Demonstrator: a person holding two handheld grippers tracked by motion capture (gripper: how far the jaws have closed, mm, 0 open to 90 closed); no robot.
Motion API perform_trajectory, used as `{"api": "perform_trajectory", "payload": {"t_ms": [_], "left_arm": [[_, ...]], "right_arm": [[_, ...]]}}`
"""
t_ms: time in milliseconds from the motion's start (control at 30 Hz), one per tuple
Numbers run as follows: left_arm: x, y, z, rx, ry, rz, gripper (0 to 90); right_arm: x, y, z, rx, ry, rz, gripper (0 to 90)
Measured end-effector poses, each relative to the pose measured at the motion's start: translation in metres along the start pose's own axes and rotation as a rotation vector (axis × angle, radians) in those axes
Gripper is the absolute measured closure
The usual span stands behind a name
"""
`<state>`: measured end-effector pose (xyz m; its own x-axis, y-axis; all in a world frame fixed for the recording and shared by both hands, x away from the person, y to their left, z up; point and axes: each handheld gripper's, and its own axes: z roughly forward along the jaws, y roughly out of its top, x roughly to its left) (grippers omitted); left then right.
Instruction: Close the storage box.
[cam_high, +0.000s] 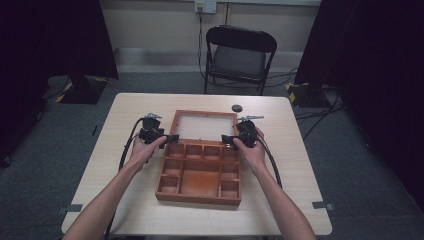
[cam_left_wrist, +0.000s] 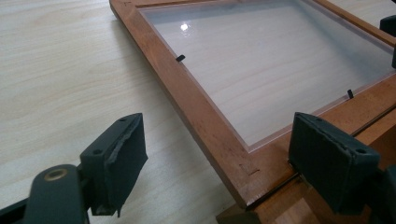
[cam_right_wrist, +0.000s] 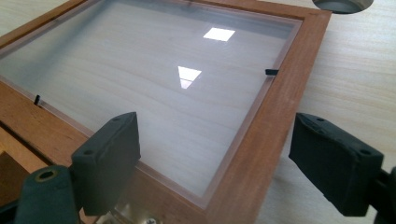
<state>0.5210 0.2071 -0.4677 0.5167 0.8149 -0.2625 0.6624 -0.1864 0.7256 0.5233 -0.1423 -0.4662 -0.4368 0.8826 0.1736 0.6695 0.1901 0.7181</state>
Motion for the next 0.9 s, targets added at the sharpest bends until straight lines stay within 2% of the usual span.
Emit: {"api": "perform_trajectory", "payload": {"t_ms": [167, 200, 267, 300, 433, 533, 600, 667, 733, 900], "left_arm": [[0.000, 0.000, 0.003, -0.006, -0.007, -0.008, 16.8], [0.000, 0.000, 0.003, -0.004, -0.008, -0.007, 16.8], [0.000, 0.000, 0.003, -0.001, -0.012, -0.012, 16.8], [0.000, 0.000, 0.004, 0.000, -0.023, -0.013, 16.8], [0.000, 0.000, 0.006, 0.001, -0.035, -0.020, 16.3], [0.002, 0.000, 0.008, 0.004, -0.059, -0.032, 15.7], [0.001, 0.000, 0.009, 0.006, -0.064, -0.041, 15.5], [0.000, -0.001, 0.009, 0.006, -0.064, -0.036, 15.5], [-0.001, -0.001, 0.010, 0.006, -0.072, -0.046, 15.8], [-0.004, 0.002, 0.013, 0.013, -0.072, -0.038, 15.4]], "right_arm": [[-0.002, -0.001, 0.005, 0.007, 0.018, 0.065, 9.8], [-0.003, -0.002, 0.006, 0.010, 0.029, 0.091, 8.9], [-0.006, -0.004, 0.009, 0.029, 0.050, 0.180, 5.6], [-0.007, -0.005, 0.011, 0.033, 0.054, 0.205, 4.3], [-0.011, -0.006, 0.016, 0.036, 0.109, 0.238, 4.3], [-0.013, -0.006, 0.017, 0.042, 0.136, 0.237, 4.3], [-0.013, -0.006, 0.018, 0.043, 0.157, 0.216, 4.4], [-0.010, -0.005, 0.017, 0.031, 0.138, 0.172, 4.4], [-0.008, -0.004, 0.015, 0.030, 0.122, 0.168, 4.4], [-0.007, -0.004, 0.014, 0.026, 0.104, 0.152, 4.5]]}}
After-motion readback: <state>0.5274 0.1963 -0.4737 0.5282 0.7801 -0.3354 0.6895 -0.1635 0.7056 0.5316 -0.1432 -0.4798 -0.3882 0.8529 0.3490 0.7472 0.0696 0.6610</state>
